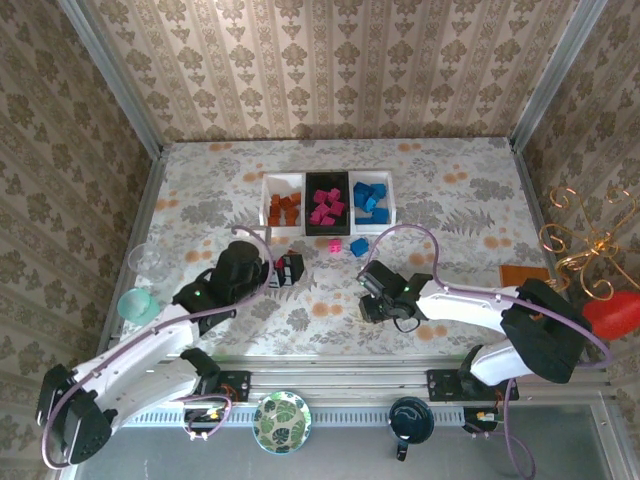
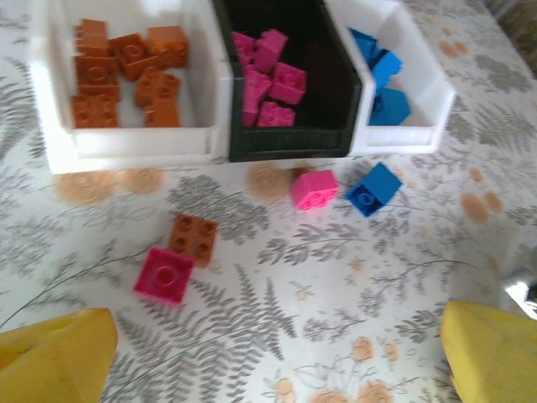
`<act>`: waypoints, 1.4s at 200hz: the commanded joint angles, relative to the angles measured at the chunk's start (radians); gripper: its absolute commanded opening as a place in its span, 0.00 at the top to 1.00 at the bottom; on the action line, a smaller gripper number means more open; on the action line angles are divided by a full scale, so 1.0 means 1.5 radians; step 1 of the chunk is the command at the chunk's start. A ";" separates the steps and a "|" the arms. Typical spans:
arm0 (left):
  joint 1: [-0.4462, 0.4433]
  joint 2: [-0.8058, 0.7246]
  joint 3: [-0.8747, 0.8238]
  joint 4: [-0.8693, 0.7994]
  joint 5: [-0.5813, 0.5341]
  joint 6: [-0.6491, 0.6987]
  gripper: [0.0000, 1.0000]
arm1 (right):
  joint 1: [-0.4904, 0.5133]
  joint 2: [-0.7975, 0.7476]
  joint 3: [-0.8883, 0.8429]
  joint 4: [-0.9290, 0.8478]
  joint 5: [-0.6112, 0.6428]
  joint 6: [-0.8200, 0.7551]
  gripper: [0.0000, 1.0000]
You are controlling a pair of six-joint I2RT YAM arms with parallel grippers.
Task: Sort the legos into containers by color
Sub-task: Pick up the lego from the bottom-center of the table, then place the lego in the container, then move the lego to the center of the table.
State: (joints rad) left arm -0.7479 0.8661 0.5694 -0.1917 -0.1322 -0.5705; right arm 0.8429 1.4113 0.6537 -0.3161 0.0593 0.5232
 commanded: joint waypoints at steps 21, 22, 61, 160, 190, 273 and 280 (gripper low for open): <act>0.006 -0.038 -0.036 -0.089 -0.090 -0.036 0.00 | -0.010 0.004 0.160 0.015 -0.046 -0.052 0.73; 0.006 -0.039 -0.037 -0.090 -0.091 -0.037 0.00 | -0.011 0.007 0.165 0.016 -0.046 -0.053 0.73; 0.007 -0.074 -0.061 -0.122 -0.105 -0.070 0.00 | -0.043 0.184 0.403 0.049 -0.047 -0.093 0.73; 0.010 -0.072 -0.078 -0.110 -0.064 -0.055 0.00 | -0.106 0.624 0.989 -0.086 -0.053 -0.066 0.53; 0.028 -0.046 -0.081 -0.089 -0.037 -0.049 0.00 | -0.107 0.628 1.032 -0.103 -0.061 -0.069 0.29; 0.077 0.080 -0.065 0.011 0.069 -0.004 0.09 | -0.089 0.250 0.504 0.127 -0.084 -0.031 0.24; 0.077 0.109 -0.057 0.017 0.074 0.002 0.11 | -0.088 0.221 0.460 0.141 -0.082 -0.026 0.24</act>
State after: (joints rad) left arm -0.6399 0.9360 0.4530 -0.2283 -0.0837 -0.6201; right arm 0.6968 1.8915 1.5185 -0.2317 -0.0422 0.4492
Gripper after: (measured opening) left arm 0.916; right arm 0.761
